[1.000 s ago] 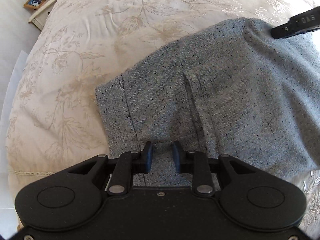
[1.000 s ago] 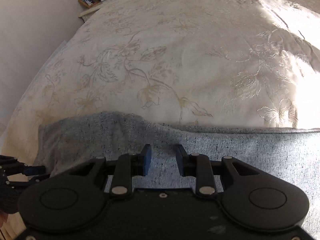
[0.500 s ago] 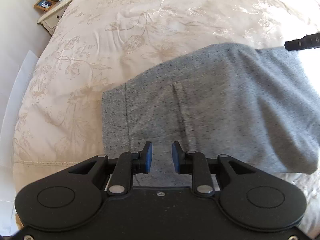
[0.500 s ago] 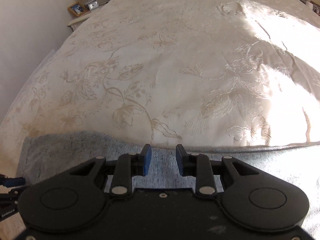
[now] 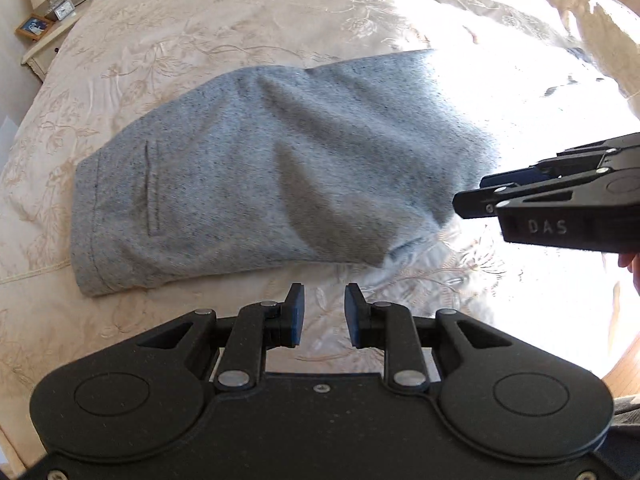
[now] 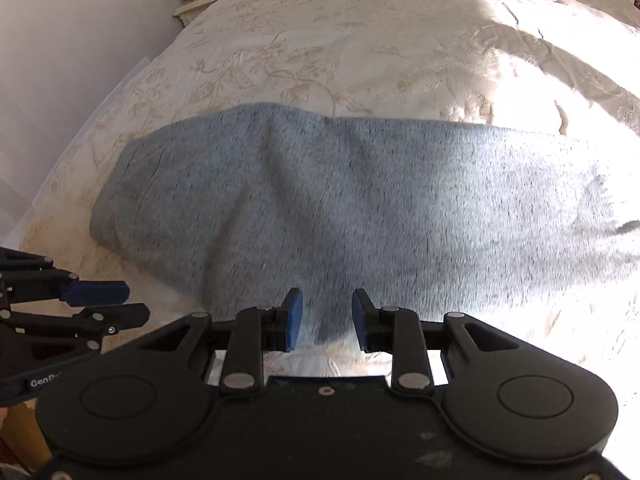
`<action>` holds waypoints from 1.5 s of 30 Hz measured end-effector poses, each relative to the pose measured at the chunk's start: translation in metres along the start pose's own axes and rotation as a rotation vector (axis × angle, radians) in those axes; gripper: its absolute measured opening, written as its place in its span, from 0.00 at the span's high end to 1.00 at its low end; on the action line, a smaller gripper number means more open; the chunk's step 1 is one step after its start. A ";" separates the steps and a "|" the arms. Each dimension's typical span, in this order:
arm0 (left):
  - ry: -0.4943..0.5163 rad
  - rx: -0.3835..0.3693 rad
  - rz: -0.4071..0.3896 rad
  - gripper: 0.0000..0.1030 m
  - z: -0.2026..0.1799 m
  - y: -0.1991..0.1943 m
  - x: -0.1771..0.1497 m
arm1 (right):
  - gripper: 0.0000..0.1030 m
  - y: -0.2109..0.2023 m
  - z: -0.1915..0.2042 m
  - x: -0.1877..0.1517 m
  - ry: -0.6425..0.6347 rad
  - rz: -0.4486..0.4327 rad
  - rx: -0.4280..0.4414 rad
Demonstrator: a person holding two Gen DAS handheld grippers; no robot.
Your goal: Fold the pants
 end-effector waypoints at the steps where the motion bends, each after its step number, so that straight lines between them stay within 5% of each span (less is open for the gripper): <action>1: -0.002 0.005 -0.001 0.67 -0.007 0.000 -0.001 | 0.71 -0.003 0.001 -0.007 -0.008 0.007 0.000; 10: -0.047 0.105 -0.018 0.67 -0.039 0.018 0.002 | 0.71 -0.020 -0.023 -0.031 -0.011 0.023 -0.021; 26: -0.113 0.248 0.092 0.65 -0.042 0.065 0.013 | 0.71 -0.025 -0.039 -0.029 -0.042 0.040 0.033; 32: -0.216 0.309 0.154 0.98 -0.019 0.055 0.004 | 0.71 -0.012 -0.040 -0.023 -0.055 0.045 0.026; 34: -0.208 0.379 0.184 0.98 -0.010 0.054 -0.005 | 0.71 -0.011 -0.038 -0.018 -0.059 0.024 0.031; 41: -0.304 0.333 0.234 0.96 0.025 0.046 -0.032 | 0.69 0.010 -0.027 0.004 -0.048 0.014 0.084; 45: -0.320 0.355 0.240 0.88 0.036 0.040 -0.040 | 0.69 0.020 -0.009 0.005 -0.017 0.072 0.198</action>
Point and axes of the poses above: each gripper's, at about its wrist camera, not at the fingertips, and y roughly the way its jaws point, z to its left, x to its top, the point moved 4 cm from there along y, roughly the way its jaws point, and after that the axes turned 6 degrees about -z, right-handed, at the moved point
